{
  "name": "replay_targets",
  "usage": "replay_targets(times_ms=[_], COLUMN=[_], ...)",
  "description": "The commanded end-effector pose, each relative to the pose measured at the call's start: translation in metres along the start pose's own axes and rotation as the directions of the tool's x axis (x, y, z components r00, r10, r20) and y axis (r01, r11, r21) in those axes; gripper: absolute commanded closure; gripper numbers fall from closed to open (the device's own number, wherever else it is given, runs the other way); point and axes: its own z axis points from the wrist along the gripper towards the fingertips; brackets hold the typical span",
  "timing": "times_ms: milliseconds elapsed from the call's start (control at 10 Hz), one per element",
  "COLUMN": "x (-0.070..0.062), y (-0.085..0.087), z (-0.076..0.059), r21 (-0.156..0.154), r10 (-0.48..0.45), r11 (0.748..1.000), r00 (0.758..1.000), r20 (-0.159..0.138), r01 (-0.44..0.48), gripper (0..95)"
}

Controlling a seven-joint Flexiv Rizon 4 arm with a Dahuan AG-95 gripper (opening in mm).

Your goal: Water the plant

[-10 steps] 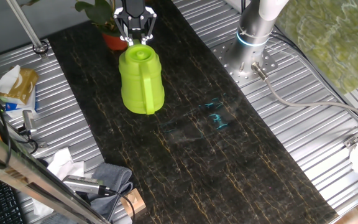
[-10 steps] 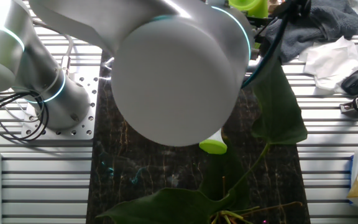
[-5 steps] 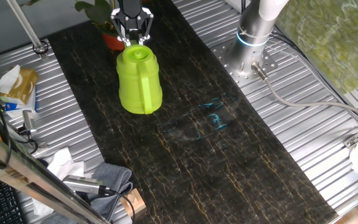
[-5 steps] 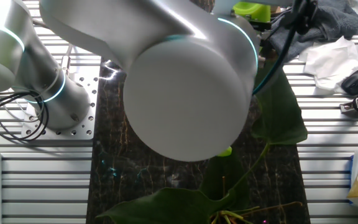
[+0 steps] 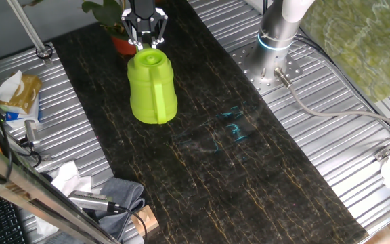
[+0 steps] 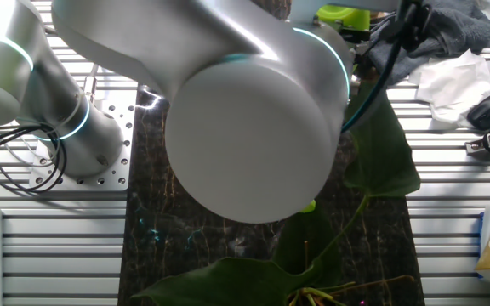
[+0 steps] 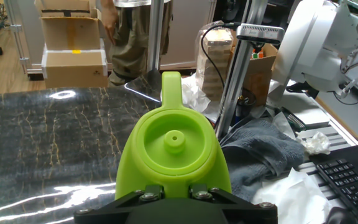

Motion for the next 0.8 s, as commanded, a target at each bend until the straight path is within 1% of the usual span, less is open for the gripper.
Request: replay_targets(times_ms=[100, 200, 400, 500, 800], x=[-0.0005, -0.0005, -0.0014, -0.0018, -0.002], y=[-0.0001, 0.0, 0.0011, 0.0016, 0.0018], z=[-0.0003, -0.0004, -0.0006, -0.0006, -0.0006], r21=[-0.001, -0.008, -0.023, -0.023, -0.023], r10=[0.0, -0.007, -0.033, -0.037, -0.055], r11=[1.0, 1.0, 0.999, 0.999, 0.998], r00=[1.0, 1.0, 0.992, 0.988, 0.98], r20=[0.001, -0.027, -0.126, -0.148, -0.19], r01=[0.0, 0.007, 0.03, 0.034, 0.052], gripper=[95.0, 95.0, 95.0, 95.0, 95.0])
